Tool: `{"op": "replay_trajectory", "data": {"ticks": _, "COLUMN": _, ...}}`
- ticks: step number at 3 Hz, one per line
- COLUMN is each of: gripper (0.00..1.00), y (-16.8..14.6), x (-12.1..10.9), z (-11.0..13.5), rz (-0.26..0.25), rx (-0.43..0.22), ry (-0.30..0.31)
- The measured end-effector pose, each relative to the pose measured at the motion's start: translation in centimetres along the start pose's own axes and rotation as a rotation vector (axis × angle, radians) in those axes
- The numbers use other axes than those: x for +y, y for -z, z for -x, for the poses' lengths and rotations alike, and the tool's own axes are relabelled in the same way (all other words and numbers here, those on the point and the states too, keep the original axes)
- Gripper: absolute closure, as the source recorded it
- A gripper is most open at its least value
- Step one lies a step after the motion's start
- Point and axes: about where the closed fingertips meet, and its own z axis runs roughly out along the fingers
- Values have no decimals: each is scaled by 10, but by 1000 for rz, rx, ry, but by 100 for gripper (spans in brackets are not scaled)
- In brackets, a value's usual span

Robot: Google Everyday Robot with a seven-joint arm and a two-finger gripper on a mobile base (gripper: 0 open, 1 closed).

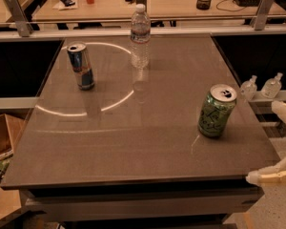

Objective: Move green can near water bottle

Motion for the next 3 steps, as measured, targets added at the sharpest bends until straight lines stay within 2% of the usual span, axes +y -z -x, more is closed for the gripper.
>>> {"op": "replay_trajectory", "data": {"ticks": 1, "gripper": 0, "y": -11, "x": -1, "z": 4, "rz": -46, "rx": -22, "ry": 0}}
{"op": "replay_trajectory", "data": {"ticks": 2, "gripper": 0, "y": -20, "x": -11, "z": 3, "rz": -116, "rx": -25, "ry": -22}}
{"op": "replay_trajectory", "data": {"ticks": 3, "gripper": 0, "y": -33, "x": -20, "z": 0, "rz": -162, "rx": -43, "ry": -42}}
